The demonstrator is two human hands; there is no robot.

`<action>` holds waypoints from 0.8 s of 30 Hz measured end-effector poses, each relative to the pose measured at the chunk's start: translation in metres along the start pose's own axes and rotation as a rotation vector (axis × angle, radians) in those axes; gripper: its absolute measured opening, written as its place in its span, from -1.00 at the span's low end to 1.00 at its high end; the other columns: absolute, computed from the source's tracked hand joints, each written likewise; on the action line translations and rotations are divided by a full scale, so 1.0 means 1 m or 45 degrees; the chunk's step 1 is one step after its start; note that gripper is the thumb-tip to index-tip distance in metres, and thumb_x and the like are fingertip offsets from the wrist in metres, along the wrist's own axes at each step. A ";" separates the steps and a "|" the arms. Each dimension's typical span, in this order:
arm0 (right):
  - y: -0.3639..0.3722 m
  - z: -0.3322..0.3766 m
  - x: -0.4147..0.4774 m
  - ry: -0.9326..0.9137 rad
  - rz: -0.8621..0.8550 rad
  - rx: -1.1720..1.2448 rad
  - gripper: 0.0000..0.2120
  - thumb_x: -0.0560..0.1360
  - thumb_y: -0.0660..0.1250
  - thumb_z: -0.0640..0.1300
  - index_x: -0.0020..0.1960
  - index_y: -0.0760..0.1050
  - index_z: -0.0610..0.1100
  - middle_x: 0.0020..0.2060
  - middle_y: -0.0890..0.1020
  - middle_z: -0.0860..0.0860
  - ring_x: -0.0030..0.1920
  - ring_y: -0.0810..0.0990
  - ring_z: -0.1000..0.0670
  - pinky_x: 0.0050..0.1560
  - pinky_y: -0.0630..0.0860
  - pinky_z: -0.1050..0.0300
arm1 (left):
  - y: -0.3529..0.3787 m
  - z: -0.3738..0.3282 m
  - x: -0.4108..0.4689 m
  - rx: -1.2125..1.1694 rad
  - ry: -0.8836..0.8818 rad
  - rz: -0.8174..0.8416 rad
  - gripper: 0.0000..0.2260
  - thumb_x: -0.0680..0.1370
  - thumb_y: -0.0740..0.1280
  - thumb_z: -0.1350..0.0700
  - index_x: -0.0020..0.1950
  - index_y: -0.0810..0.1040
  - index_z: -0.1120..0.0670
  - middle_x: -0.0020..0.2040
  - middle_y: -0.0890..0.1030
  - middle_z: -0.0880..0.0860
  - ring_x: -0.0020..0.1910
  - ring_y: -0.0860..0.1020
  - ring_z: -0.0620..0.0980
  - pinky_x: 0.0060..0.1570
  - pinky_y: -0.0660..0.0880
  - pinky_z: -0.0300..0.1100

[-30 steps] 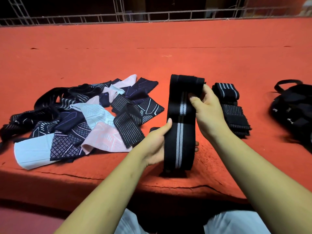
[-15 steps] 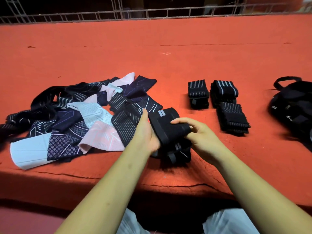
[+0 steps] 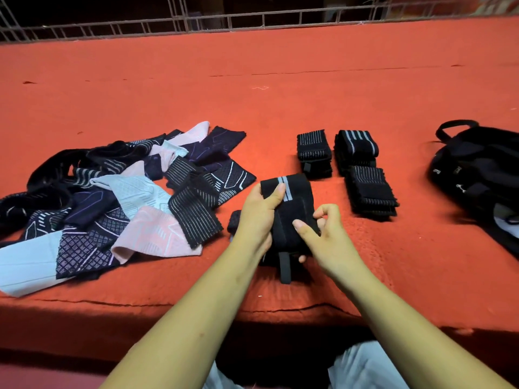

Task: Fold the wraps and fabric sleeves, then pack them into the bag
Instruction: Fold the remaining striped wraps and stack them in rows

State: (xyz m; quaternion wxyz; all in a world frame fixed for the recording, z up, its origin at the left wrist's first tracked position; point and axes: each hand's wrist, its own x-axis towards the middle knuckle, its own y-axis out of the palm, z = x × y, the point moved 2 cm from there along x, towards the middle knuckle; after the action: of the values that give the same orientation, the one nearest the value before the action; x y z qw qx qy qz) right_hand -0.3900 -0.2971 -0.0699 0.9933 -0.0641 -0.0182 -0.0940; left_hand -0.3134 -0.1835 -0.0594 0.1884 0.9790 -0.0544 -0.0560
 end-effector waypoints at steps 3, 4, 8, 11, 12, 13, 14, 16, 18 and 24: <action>-0.023 0.006 0.003 -0.025 -0.134 0.071 -0.67 0.55 0.36 -0.26 0.09 0.20 -0.10 -0.12 0.65 -0.14 -0.37 0.59 0.02 -0.47 0.53 0.09 | 0.021 0.008 0.004 0.044 0.004 0.042 -0.80 0.62 0.32 0.13 0.20 0.51 0.20 0.07 0.65 0.19 0.00 0.61 0.10 0.13 0.55 0.10; -0.032 0.008 0.007 -0.046 -0.193 0.085 -0.66 0.54 0.37 -0.27 0.12 0.22 -0.12 -0.13 0.66 -0.10 -0.36 0.60 0.04 -0.45 0.55 0.10 | 0.030 0.010 0.006 0.068 -0.013 0.071 -0.81 0.64 0.30 0.11 0.18 0.51 0.18 0.06 0.66 0.18 0.00 0.62 0.08 0.09 0.56 0.06; -0.076 0.009 0.027 -0.116 -0.403 -0.091 -0.71 0.55 0.37 -0.25 0.13 0.27 -0.15 -0.13 0.65 -0.06 -0.17 0.65 -0.04 -0.09 0.59 -0.05 | 0.070 0.021 0.017 0.241 -0.075 0.242 -0.82 0.61 0.28 0.21 0.20 0.51 0.19 0.06 0.64 0.18 -0.03 0.63 0.07 -0.08 0.59 -0.11; -0.109 0.006 0.047 -0.102 -0.499 -0.206 -0.77 0.54 0.36 -0.22 0.13 0.36 -0.15 -0.05 0.63 -0.11 -0.05 0.64 -0.10 0.04 0.58 -0.12 | 0.100 0.028 0.036 0.474 0.054 0.277 -0.73 0.54 0.36 0.13 0.21 0.56 0.18 0.11 0.66 0.21 0.10 0.64 0.17 0.14 0.58 0.09; -0.120 0.005 0.055 -0.094 -0.531 -0.255 -0.78 0.54 0.36 -0.21 0.15 0.40 -0.16 -0.05 0.61 -0.08 -0.05 0.62 -0.08 0.04 0.57 -0.08 | 0.109 0.031 0.044 0.541 0.077 0.253 -0.70 0.50 0.38 0.07 0.18 0.59 0.17 0.07 0.67 0.20 0.10 0.64 0.19 0.16 0.56 0.16; -0.129 0.006 0.062 -0.093 -0.563 -0.308 -0.77 0.54 0.36 -0.21 0.16 0.43 -0.18 -0.07 0.59 -0.05 -0.06 0.59 -0.05 0.01 0.54 0.00 | 0.118 0.034 0.052 0.579 0.091 0.231 -0.67 0.45 0.38 0.01 0.13 0.61 0.16 0.01 0.68 0.18 0.08 0.65 0.20 0.14 0.57 0.18; -0.137 0.005 0.070 -0.090 -0.603 -0.353 -0.75 0.54 0.36 -0.20 0.18 0.44 -0.20 -0.11 0.56 -0.01 -0.07 0.56 -0.03 -0.05 0.49 0.07 | 0.127 0.036 0.059 0.615 0.109 0.225 -0.65 0.41 0.38 -0.02 0.10 0.63 0.15 -0.04 0.69 0.15 0.04 0.66 0.19 0.12 0.58 0.14; -0.149 0.002 0.084 -0.061 -0.661 -0.410 -0.70 0.54 0.37 -0.18 0.22 0.42 -0.22 -0.18 0.52 0.04 -0.06 0.53 -0.04 -0.13 0.35 0.16 | 0.142 0.040 0.070 0.714 0.108 0.229 -0.68 0.46 0.40 0.01 0.12 0.64 0.18 -0.10 0.67 0.08 -0.08 0.65 0.09 0.02 0.58 -0.16; -0.159 -0.007 0.098 0.015 -0.693 -0.456 -0.70 0.54 0.37 -0.15 0.21 0.41 -0.21 -0.15 0.54 0.00 -0.01 0.54 -0.09 -0.10 0.32 0.16 | 0.155 0.052 0.081 0.886 0.087 0.226 -0.73 0.56 0.35 0.12 0.22 0.57 0.21 -0.02 0.61 0.05 -0.03 0.57 0.01 -0.05 0.46 -0.28; -0.159 -0.050 0.120 0.227 -0.618 -0.657 -0.76 0.55 0.26 -0.13 0.13 0.47 -0.26 0.11 0.57 -0.25 0.15 0.51 -0.26 0.16 0.37 -0.04 | 0.162 0.091 0.081 1.051 -0.158 0.378 -0.49 0.71 0.05 0.07 0.63 -0.04 0.11 0.57 0.22 0.16 0.52 0.26 0.11 0.37 0.20 -0.20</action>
State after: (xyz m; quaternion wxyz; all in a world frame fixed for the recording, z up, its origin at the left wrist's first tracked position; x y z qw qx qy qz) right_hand -0.3007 -0.4807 -0.0935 0.8910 -0.2979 0.0781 -0.3336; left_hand -0.2588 -0.3765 -0.0894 -0.2158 0.9486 -0.2234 -0.0605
